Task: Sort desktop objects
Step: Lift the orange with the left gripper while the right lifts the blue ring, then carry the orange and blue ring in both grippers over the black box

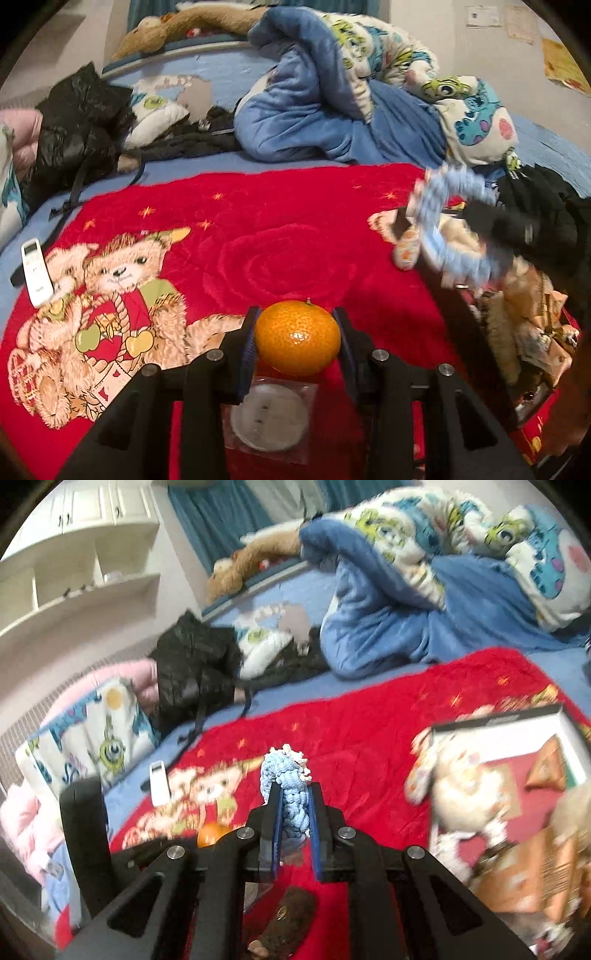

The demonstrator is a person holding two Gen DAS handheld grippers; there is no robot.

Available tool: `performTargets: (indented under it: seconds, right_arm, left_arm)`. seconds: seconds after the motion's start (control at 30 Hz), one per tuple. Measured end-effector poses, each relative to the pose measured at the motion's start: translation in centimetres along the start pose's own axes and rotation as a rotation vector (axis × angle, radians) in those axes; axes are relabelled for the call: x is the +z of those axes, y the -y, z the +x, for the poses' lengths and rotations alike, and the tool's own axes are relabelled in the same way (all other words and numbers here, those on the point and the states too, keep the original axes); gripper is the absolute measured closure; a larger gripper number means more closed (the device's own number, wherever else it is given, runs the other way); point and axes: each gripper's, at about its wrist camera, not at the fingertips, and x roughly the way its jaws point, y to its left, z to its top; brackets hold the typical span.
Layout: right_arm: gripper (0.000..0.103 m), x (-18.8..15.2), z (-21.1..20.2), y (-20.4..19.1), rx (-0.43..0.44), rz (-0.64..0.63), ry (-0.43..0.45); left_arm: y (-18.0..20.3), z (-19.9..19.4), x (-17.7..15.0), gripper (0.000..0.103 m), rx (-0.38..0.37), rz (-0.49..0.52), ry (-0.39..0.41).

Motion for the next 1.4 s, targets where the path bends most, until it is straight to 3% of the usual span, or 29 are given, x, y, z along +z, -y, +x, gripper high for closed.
performTargets:
  seconds: [0.33, 0.5, 0.63, 0.7, 0.83, 0.97, 1.07, 1.13, 1.2, 1.4]
  right_arm:
    - [0.090, 3.6, -8.0, 5.4, 0.010, 0.126, 0.175]
    - [0.090, 4.5, -11.8, 8.1, 0.029, 0.165, 0.239]
    - [0.090, 4.4, -14.7, 10.3, -0.009, 0.165, 0.267]
    - [0.090, 4.2, -15.6, 11.4, -0.030, 0.161, 0.265]
    - [0.090, 2.7, -15.9, 13.4, -0.095, 0.127, 0.219]
    - [0.090, 0.2, -14.3, 14.7, -0.137, 0.072, 0.148]
    - [0.090, -0.3, -12.9, 15.4, -0.119, 0.101, 0.119]
    - [0.090, -0.6, -12.4, 14.7, -0.178, 0.048, 0.107]
    - [0.090, -0.8, -12.0, 14.2, -0.255, -0.005, 0.101]
    - [0.090, -1.9, -10.4, 16.0, -0.246, 0.050, 0.055]
  left_arm:
    - [8.0, -3.2, 3.5, 0.063, -0.099, 0.026, 0.081]
    - [13.4, -3.4, 5.5, 0.063, -0.146, 0.034, 0.084]
    - [17.2, -2.4, 6.8, 0.063, -0.221, -0.008, 0.059]
    - [19.0, -1.8, 6.9, 0.063, -0.245, -0.009, 0.058]
    - [22.0, -1.0, 5.0, 0.063, -0.181, 0.091, 0.110]
    - [22.3, 1.3, 3.4, 0.063, -0.187, 0.117, 0.083]
    - [22.7, 1.8, 2.9, 0.063, -0.166, 0.155, 0.094]
    - [22.6, 2.0, 2.6, 0.063, -0.133, 0.178, 0.108]
    - [22.2, 2.6, 2.4, 0.063, -0.142, 0.168, 0.102]
    - [20.7, 4.7, 2.6, 0.063, -0.193, 0.121, 0.023]
